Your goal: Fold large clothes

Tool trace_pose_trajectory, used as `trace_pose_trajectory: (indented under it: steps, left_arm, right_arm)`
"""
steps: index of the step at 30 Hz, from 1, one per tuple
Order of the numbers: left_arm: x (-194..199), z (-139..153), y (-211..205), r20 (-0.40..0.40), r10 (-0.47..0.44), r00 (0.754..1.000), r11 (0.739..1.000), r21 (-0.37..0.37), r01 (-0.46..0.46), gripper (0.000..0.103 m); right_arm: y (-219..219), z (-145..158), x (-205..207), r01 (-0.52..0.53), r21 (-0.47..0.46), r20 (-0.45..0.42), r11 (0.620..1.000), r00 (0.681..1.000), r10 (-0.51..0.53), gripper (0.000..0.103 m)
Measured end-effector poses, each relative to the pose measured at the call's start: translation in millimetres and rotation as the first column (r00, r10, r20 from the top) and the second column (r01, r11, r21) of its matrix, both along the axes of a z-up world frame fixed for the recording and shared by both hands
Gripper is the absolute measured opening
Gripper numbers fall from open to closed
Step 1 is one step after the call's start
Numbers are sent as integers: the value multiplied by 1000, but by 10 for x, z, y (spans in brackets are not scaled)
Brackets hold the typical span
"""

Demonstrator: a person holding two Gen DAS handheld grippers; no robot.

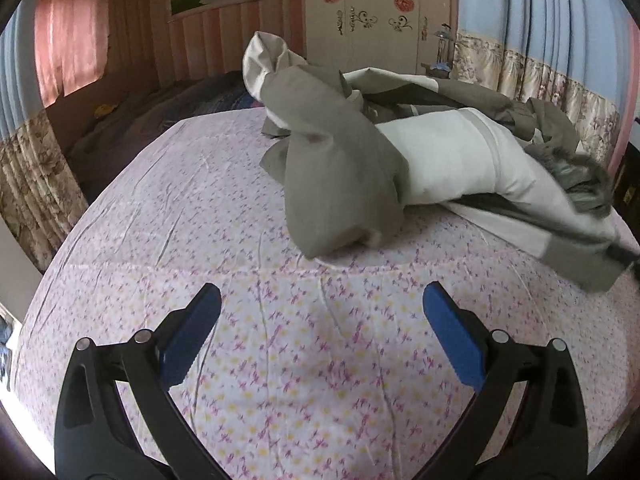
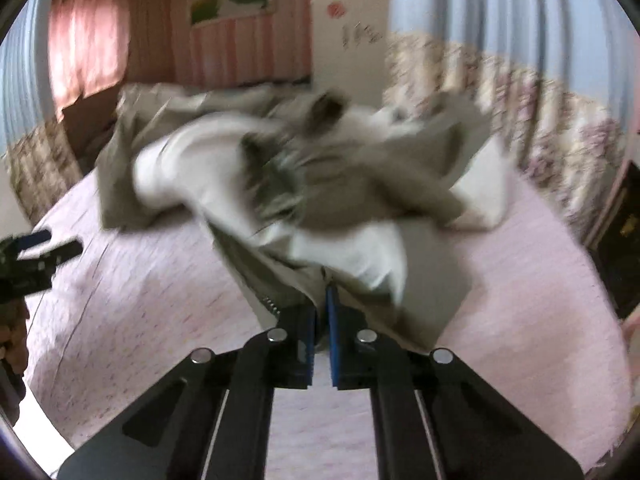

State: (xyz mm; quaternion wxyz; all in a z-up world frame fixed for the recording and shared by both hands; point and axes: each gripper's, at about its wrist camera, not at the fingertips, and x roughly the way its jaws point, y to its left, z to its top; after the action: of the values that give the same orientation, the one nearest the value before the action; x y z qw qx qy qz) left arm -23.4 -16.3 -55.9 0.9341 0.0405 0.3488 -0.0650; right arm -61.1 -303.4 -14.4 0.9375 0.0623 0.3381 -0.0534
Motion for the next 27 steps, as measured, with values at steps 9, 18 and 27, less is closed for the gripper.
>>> trace_pose_trajectory:
  steps: [9, 18, 27]
  left_arm:
    - [225, -135, -524, -40, -127, 991, 990, 59, 129, 100]
    - [568, -225, -707, -95, -193, 977, 978, 65, 199, 46]
    - [415, 692, -331, 54, -228, 972, 974, 13, 227, 18]
  right_arm:
    - [-576, 276, -78, 107, -15, 95, 994, 990, -106, 4]
    - [-597, 279, -2, 91, -1, 112, 996, 990, -90, 4]
    - [-680, 670, -37, 92, -47, 238, 995, 968, -78, 4]
